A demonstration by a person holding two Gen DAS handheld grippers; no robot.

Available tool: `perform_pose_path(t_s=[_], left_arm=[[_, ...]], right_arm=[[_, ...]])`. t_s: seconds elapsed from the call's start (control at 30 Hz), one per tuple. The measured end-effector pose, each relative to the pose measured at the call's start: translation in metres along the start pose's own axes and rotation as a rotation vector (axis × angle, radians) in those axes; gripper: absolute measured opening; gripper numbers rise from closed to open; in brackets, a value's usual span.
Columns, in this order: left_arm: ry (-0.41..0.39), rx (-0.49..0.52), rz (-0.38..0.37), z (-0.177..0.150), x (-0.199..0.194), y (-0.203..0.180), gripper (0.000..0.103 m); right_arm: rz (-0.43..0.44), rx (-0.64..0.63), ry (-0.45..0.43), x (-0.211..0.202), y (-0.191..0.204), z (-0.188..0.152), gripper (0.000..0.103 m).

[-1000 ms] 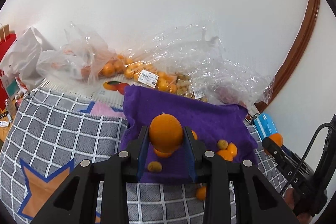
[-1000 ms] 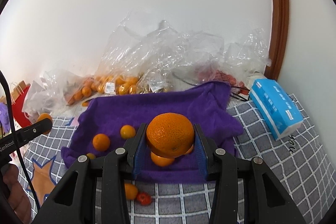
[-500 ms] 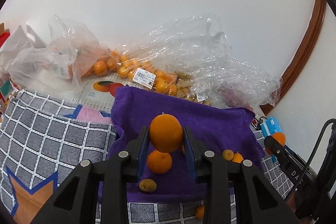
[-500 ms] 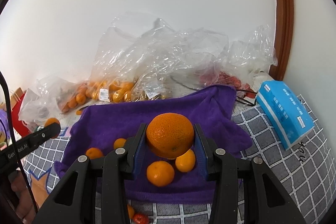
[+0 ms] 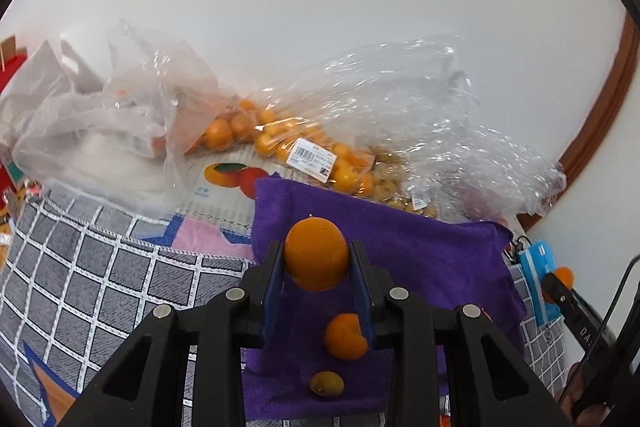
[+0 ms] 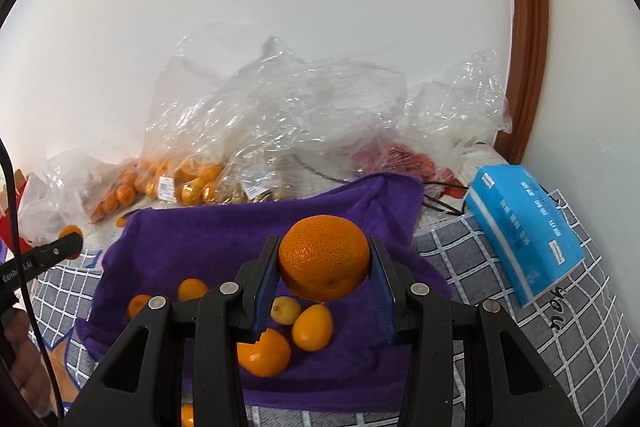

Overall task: Organize fruits
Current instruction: 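Lower both held oranges onto the purple towel and open both tools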

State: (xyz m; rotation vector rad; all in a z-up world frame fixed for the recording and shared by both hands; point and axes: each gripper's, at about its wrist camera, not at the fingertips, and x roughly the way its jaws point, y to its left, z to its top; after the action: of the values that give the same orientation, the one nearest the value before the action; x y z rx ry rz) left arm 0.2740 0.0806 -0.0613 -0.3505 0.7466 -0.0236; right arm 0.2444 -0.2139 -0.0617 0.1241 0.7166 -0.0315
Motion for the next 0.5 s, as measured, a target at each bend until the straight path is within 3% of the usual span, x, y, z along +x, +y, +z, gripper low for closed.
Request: perform_pose_path(t_s=[0.5], left_arm=[[0.141, 0.088, 0.023, -0.021, 0.059, -0.022, 0.03]], right_arm=[[0.004, 0.002, 0.114, 0.061, -0.004, -0.024, 0.042]])
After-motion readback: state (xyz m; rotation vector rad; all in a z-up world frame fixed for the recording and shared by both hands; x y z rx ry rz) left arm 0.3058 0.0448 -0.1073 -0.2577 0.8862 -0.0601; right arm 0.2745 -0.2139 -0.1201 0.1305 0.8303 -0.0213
